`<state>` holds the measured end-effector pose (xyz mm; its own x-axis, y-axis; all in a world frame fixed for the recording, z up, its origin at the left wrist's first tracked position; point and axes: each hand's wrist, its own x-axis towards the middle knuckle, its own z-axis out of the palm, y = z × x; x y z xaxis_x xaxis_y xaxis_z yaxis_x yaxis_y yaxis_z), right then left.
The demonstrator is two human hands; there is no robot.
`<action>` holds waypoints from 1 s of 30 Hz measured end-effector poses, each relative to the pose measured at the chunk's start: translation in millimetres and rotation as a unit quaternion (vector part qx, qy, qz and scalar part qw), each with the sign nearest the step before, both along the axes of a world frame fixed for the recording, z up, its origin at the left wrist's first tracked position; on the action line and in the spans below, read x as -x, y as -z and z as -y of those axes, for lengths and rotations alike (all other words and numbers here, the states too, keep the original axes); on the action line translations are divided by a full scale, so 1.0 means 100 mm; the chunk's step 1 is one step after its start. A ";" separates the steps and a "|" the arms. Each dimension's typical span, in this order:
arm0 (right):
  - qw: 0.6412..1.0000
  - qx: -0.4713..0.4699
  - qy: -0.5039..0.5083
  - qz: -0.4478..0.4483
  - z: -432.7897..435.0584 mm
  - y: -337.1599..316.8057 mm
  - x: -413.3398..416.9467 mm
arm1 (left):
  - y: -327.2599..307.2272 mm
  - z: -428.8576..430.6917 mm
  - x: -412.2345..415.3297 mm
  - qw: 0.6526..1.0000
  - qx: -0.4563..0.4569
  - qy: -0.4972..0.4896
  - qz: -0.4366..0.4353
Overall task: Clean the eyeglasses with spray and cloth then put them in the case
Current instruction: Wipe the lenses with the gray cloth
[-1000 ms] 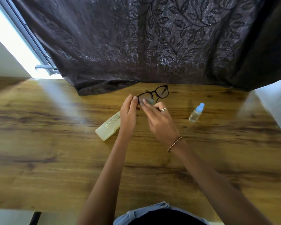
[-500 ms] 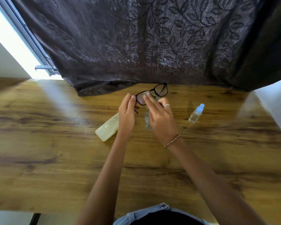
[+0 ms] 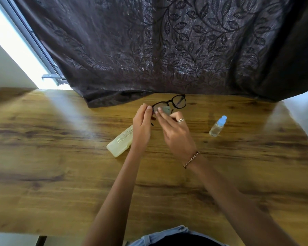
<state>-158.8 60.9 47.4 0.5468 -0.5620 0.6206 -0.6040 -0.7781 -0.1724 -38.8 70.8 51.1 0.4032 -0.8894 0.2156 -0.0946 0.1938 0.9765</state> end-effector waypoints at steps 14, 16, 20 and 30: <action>1.000 -0.001 -0.009 -0.006 0.09 -0.03 -0.01 | -0.01 -0.01 0.00 1.000 -0.007 -0.009 -0.026; 1.000 -0.008 0.018 0.003 0.10 -0.04 0.02 | -0.01 -0.01 -0.04 1.000 -0.001 -0.016 -0.022; 1.000 0.007 -0.009 -0.004 0.00 0.01 -0.01 | 0.02 -0.02 -0.05 1.000 -0.002 -0.005 -0.018; 0.964 -0.104 0.093 0.228 0.22 -0.16 0.22 | 0.03 -0.08 -0.18 1.000 -0.009 -0.016 0.000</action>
